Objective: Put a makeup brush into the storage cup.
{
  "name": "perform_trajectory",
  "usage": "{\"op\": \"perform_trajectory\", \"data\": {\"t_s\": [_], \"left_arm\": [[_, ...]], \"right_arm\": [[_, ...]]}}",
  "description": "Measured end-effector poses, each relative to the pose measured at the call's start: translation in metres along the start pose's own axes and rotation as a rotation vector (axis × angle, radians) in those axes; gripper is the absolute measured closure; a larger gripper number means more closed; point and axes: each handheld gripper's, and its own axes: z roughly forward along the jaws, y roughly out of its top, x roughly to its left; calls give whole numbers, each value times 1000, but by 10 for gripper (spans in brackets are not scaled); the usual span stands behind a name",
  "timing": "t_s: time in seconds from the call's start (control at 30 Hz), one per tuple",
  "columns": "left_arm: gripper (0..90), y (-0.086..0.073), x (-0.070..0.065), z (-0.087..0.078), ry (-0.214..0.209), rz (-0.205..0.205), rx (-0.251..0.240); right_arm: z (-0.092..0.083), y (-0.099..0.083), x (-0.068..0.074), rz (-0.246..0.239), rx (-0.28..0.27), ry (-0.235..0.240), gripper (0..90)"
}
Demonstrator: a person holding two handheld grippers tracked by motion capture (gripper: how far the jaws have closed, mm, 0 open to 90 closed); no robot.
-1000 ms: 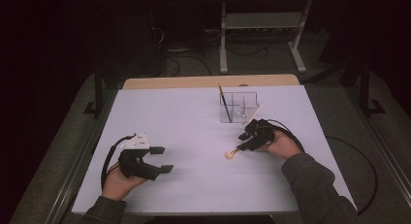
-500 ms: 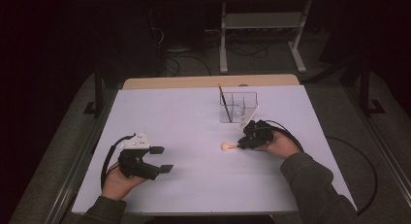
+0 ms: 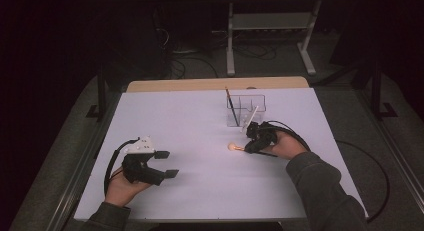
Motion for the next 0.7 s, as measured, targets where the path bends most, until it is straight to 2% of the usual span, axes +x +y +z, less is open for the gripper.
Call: {"op": "perform_trajectory", "data": {"t_s": [0.43,0.7], "left_arm": [[257,-2,3,-1,0,-10,-6],[257,-3,3,-3,5,-16,-13]], "right_arm": [[-2,-4,-6,59,-25,44,829],[-5,-5,-5,59,-44,54,829]]}}
